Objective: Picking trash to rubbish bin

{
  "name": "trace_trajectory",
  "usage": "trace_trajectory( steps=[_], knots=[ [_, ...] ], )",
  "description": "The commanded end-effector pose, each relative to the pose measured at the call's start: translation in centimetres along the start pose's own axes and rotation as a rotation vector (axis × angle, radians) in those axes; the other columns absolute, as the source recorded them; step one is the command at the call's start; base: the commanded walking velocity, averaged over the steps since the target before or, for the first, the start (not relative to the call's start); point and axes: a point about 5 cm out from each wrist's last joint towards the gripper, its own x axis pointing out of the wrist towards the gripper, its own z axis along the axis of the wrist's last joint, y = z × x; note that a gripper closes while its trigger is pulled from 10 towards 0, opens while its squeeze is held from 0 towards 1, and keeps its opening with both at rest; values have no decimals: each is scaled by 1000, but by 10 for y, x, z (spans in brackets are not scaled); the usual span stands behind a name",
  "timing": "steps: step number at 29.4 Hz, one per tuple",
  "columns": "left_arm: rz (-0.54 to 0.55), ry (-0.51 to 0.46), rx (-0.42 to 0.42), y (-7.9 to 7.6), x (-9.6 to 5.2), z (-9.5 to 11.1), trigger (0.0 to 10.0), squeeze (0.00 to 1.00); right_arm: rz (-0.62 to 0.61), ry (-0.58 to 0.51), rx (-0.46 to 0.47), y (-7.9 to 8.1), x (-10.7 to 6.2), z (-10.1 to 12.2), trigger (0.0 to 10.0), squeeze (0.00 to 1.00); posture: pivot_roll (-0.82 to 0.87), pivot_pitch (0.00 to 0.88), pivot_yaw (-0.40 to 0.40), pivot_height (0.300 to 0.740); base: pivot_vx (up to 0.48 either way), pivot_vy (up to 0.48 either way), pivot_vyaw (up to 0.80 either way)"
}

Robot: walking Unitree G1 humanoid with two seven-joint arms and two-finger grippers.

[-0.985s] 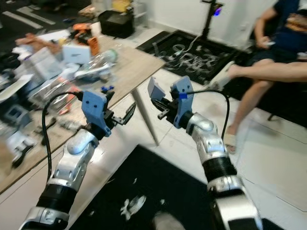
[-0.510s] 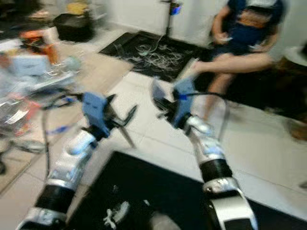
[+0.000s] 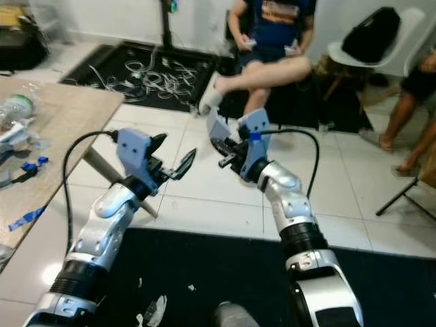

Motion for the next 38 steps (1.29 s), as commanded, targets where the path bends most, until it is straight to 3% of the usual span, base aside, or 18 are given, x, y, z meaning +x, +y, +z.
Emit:
trace_trajectory(
  steps=[1,21,25,38],
  knots=[
    [-9,10,-6,0,0,-1,10000,0,-8,-1,1,-4,-2,1,10000,0,-18,0,-39,740,0,0,-769],
    [-12,6,-6,0,2,1,10000,0,-2,-3,4,-5,0,4,10000,0,-18,0,-39,740,0,0,-769],
    [-6,7,8,0,3,2,10000,0,-1,-24,8,-5,-1,6,10000,0,-18,0,-39,740,0,0,0],
    [-6,11,7,0,4,3,10000,0,6,-24,7,-4,0,6,10000,0,-19,0,-37,740,0,-451,0]
  ],
)
